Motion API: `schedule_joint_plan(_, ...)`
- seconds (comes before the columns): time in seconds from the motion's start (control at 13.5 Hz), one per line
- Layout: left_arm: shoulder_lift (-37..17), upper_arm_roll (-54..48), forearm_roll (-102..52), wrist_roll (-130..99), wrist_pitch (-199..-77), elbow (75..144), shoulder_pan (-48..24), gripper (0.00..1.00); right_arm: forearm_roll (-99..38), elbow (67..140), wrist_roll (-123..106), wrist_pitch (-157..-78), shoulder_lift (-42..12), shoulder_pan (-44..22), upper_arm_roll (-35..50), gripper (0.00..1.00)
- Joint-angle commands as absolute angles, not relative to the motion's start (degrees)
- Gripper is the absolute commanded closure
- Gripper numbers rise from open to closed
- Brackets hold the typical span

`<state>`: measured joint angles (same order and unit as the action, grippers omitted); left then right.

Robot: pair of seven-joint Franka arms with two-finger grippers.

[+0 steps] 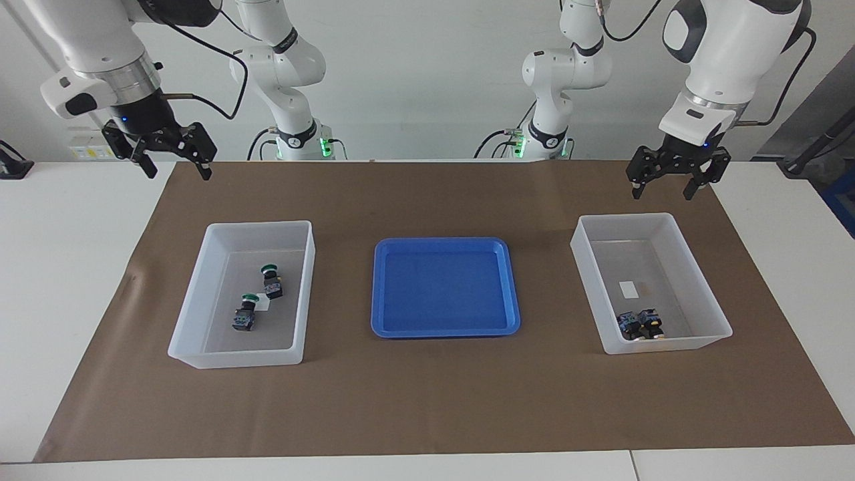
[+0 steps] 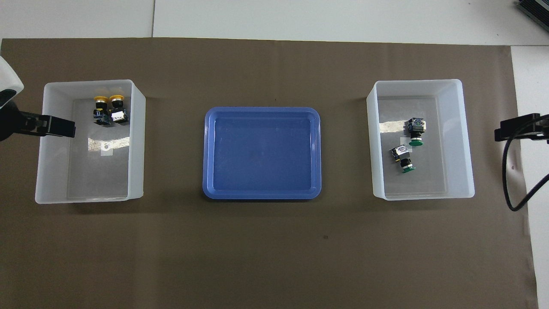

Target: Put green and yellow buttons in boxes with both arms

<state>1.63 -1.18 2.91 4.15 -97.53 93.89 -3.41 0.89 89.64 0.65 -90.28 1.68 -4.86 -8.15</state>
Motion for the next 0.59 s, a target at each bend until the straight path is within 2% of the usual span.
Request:
schedule_joint_plan(0.0, -1.32, -1.05, 1.93, 5.45, -92.91, 89.03, -2.99, 0.00, 0.62, 92.02, 0.97, -92.02, 3.34, -4.13, -7.82, 0.00)
schedule_joint_plan(0.52, 1.23, -0.18, 0.26, 5.36, -91.24, 91.76, -2.81, 0.00, 0.62, 92.02, 0.97, -91.58, 3.43, -4.13, -7.82, 0.00)
